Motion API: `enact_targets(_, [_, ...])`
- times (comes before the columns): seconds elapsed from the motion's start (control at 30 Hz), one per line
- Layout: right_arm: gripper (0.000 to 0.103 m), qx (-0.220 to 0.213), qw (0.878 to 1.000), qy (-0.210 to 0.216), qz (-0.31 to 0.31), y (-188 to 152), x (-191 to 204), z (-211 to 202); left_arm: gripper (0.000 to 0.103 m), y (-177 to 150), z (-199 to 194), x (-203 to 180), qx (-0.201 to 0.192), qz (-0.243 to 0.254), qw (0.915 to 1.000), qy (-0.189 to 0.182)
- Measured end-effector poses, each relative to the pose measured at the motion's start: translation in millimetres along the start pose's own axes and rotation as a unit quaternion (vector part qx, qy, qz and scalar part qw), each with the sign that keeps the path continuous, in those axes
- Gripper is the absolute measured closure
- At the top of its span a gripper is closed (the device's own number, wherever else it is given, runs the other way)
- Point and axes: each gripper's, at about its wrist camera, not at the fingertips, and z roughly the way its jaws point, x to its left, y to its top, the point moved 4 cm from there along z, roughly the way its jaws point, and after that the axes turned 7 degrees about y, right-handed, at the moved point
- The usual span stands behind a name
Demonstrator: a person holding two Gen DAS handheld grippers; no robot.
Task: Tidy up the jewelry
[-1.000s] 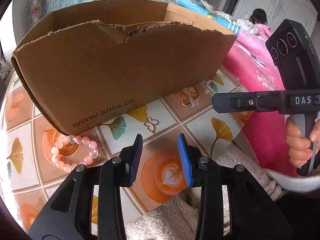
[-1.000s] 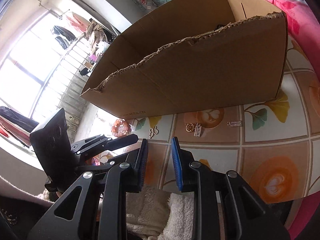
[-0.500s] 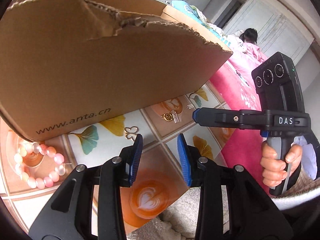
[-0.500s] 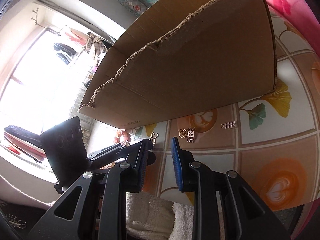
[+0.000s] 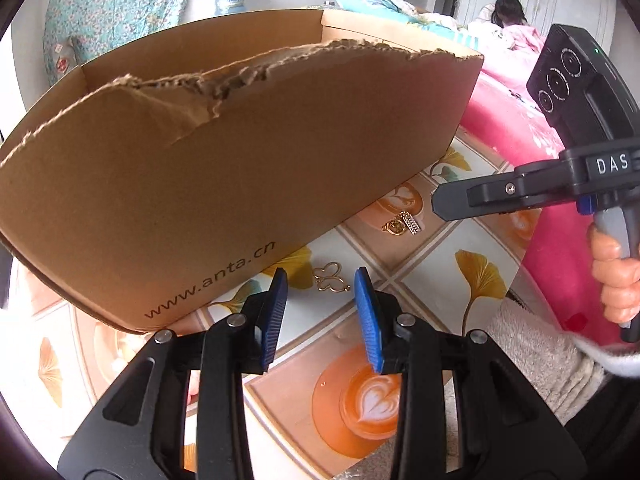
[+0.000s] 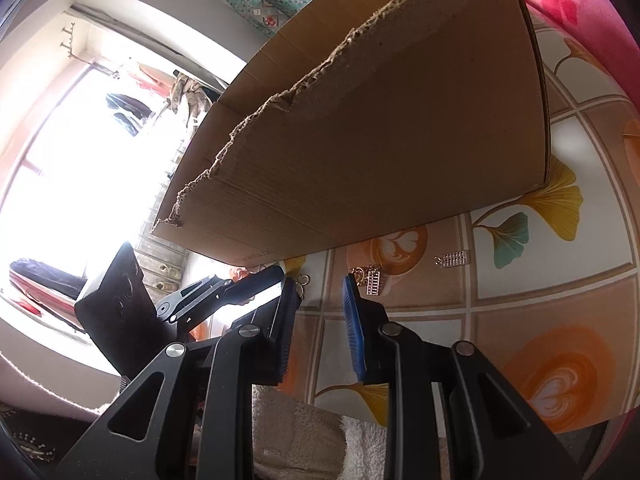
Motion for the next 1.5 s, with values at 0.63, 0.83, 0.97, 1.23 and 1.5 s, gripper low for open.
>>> enact_targets(0.63, [0.079,-0.011,1.000,-0.004,0.003,-2,-6,-7,0.103,4,3,-14,-0.017,0.057,0.9982,0.007])
enact_targets(0.83, [0.079,-0.019,0.999,-0.022,-0.015,-4,2,-16,0.103,2,2,-10,-0.014,0.037,0.9992,0.001])
enact_targets(0.97, [0.079,-0.020,0.999,-0.027,-0.023,-7,10,-18,0.103,-1,-4,-5,-0.017,0.023,0.9996,0.003])
enact_targets(1.23, [0.079,-0.008,0.999,-0.036,-0.037,-6,18,-5,0.103,-9,-5,-5,-0.008,0.019,0.9997,0.012])
enact_targets(1.5, [0.079,-0.011,0.999,-0.039,-0.037,-5,12,-11,0.103,-11,-9,-20,-0.001,0.030,0.9995,0.004])
